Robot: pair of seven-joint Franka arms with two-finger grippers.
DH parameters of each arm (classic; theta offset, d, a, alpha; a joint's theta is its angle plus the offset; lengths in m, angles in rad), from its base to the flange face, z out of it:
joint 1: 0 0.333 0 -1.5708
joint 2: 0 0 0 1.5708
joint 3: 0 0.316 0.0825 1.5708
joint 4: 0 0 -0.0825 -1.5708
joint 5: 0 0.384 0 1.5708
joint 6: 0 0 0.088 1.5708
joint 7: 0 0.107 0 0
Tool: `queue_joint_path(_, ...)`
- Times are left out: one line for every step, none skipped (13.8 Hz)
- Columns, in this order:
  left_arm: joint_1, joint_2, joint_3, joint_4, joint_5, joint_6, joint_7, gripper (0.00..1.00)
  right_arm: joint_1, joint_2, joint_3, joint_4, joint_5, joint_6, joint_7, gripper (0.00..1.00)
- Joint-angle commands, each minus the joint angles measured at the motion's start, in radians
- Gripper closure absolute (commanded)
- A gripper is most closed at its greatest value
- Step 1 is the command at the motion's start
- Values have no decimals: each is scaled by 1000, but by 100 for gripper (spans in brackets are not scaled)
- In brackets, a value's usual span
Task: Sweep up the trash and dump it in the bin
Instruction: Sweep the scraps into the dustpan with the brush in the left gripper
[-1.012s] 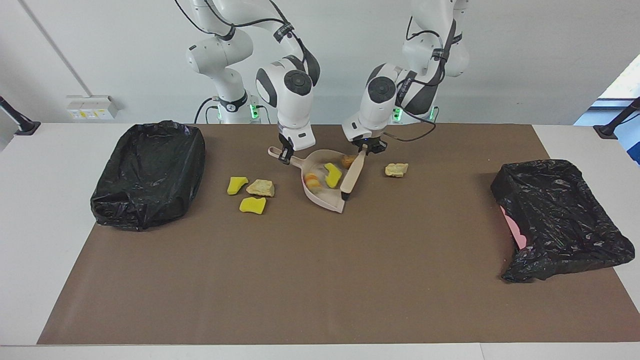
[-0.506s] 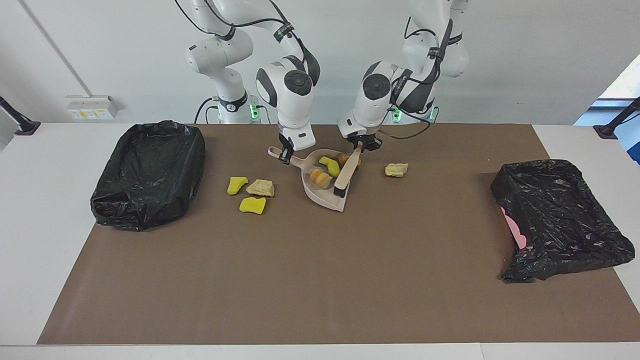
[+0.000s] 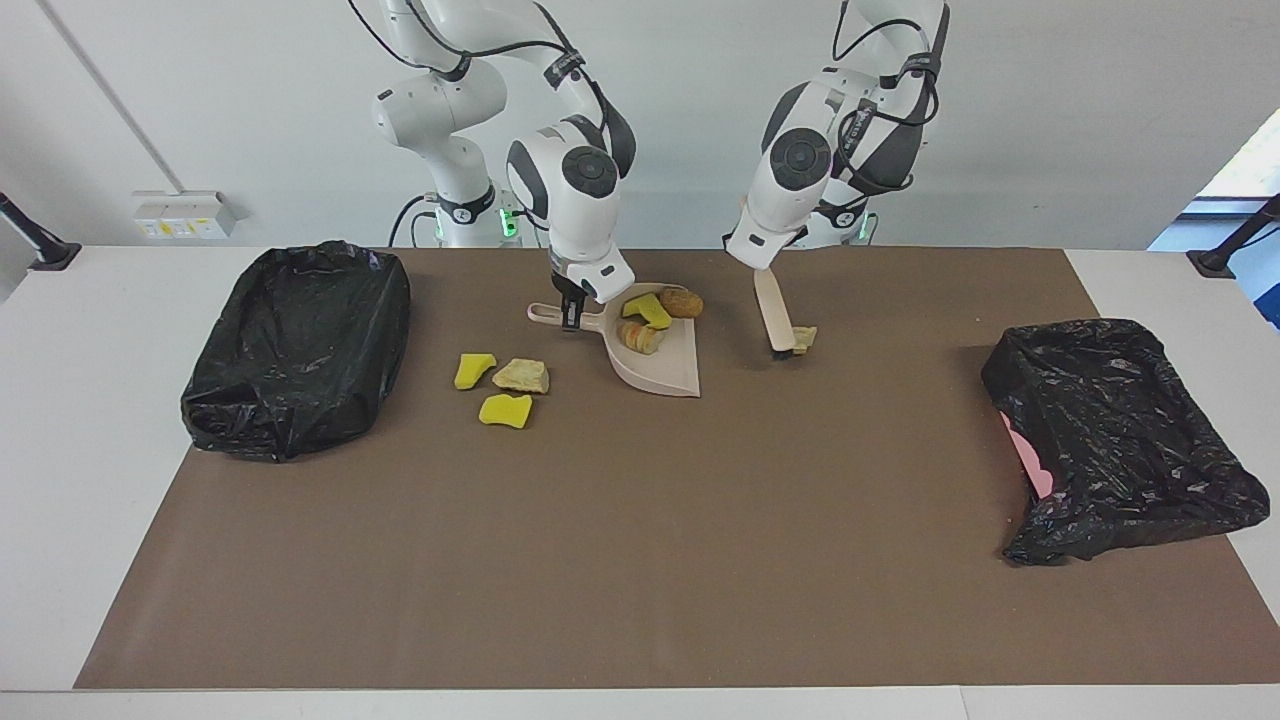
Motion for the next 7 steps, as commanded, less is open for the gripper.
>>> queue_joint_path(73,-91,-7,-122,44,34,-118,100,-20,6,7,-1,-24,17,-32,100)
queue_joint_path(92,-97,-7,-142,49,74,-166,100,-20,6,7,-3,-24,21,-30,100)
queue_joint_path(119,-105,-7,-160,70,98,-187,100,-20,6,7,-3,-24,21,-30,100)
queue_joint_path(133,-119,-7,-185,78,115,-189,100,-20,6,7,-3,-24,23,-26,100)
queue_joint_path(143,-136,-7,-214,80,131,-189,100,-21,6,7,-3,-24,23,-26,100)
queue_joint_path(144,-151,-9,-246,81,155,-192,100,-21,6,7,-3,-23,23,-24,100)
queue_joint_path(137,-153,-12,-268,80,198,-224,100,-23,6,7,-3,-23,23,-24,100)
